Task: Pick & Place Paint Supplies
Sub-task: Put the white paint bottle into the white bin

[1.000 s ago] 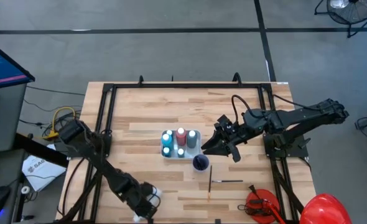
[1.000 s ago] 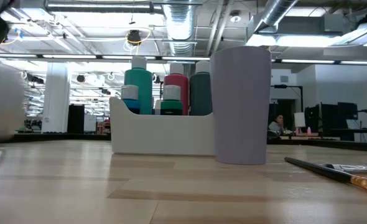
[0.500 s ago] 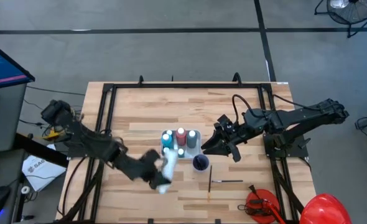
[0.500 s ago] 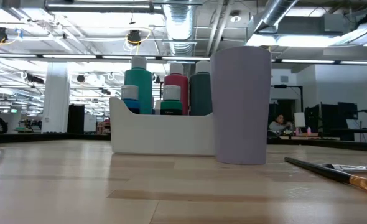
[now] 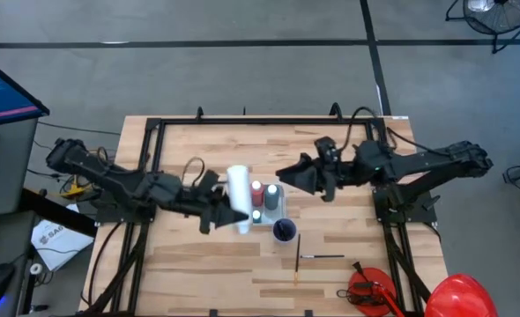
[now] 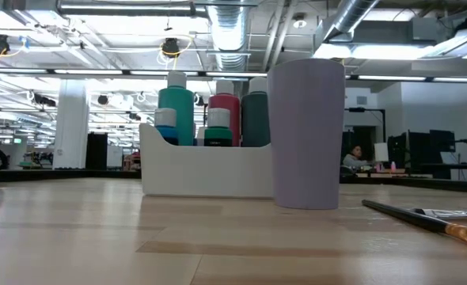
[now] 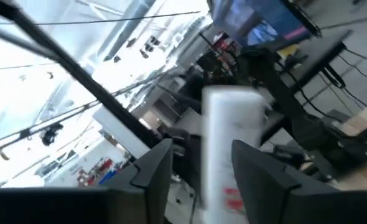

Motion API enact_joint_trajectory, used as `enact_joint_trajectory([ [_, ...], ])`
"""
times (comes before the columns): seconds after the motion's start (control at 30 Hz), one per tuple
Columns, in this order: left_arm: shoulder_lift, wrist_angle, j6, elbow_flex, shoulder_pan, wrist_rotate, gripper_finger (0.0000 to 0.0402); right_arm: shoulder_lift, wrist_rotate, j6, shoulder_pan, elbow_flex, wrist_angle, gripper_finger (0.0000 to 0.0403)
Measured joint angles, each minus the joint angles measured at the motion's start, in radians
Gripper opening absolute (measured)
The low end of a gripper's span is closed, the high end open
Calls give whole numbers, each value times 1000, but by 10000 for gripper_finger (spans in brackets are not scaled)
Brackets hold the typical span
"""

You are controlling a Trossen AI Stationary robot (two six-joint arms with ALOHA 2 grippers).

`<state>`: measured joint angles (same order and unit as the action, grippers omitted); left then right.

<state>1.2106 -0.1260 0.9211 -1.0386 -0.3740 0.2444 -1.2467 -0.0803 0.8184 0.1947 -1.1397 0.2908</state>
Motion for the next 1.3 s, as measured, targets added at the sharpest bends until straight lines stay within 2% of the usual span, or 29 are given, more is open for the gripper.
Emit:
enact_joint_trajectory([
  [0.13,7,-140,-31,-3,62,-94,191,-60,-3,65,-15,-23,62,198],
  [0.27,10,-140,-26,-3,116,-164,191,-163,-8,99,-14,-96,68,245],
  [0.4,7,-154,-47,-3,127,-211,191,-250,-11,87,-15,-186,65,272],
  [0.57,8,-150,-25,-3,113,-245,191,-313,-19,25,-29,-273,65,281],
  [0.83,9,-139,26,-3,110,-261,191,-380,-24,19,-43,-352,76,282],
  [1.0,9,-126,34,-2,111,-276,191,-412,29,37,-35,-380,75,281],
  [1.3,8,-124,29,-2,111,-291,191,-395,50,47,-26,-377,68,281],
])
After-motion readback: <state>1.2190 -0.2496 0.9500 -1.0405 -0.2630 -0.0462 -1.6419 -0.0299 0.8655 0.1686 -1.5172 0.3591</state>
